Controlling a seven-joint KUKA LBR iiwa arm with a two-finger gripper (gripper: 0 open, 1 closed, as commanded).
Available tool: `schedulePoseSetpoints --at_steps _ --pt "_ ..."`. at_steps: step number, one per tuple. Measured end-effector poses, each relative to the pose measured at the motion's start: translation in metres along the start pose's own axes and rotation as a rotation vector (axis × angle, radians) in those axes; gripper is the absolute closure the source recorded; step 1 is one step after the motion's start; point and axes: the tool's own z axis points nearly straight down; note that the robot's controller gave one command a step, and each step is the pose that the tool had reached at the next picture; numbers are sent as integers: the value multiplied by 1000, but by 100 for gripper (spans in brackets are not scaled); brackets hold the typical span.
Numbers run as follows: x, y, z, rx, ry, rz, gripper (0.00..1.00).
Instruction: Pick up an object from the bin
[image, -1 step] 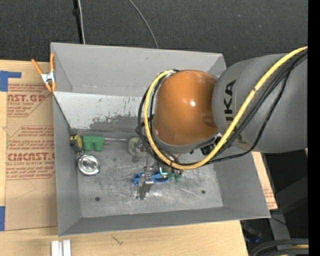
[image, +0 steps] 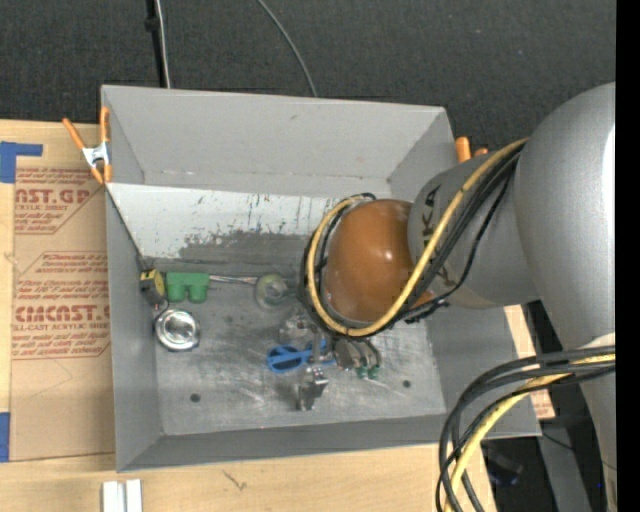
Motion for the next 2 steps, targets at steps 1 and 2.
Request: schedulePoseSetpoints --at_steps 1,2 --pt "-46 34 6 2 4 -173 0" --pt "-22 -3 -2 0 5 -299 0"
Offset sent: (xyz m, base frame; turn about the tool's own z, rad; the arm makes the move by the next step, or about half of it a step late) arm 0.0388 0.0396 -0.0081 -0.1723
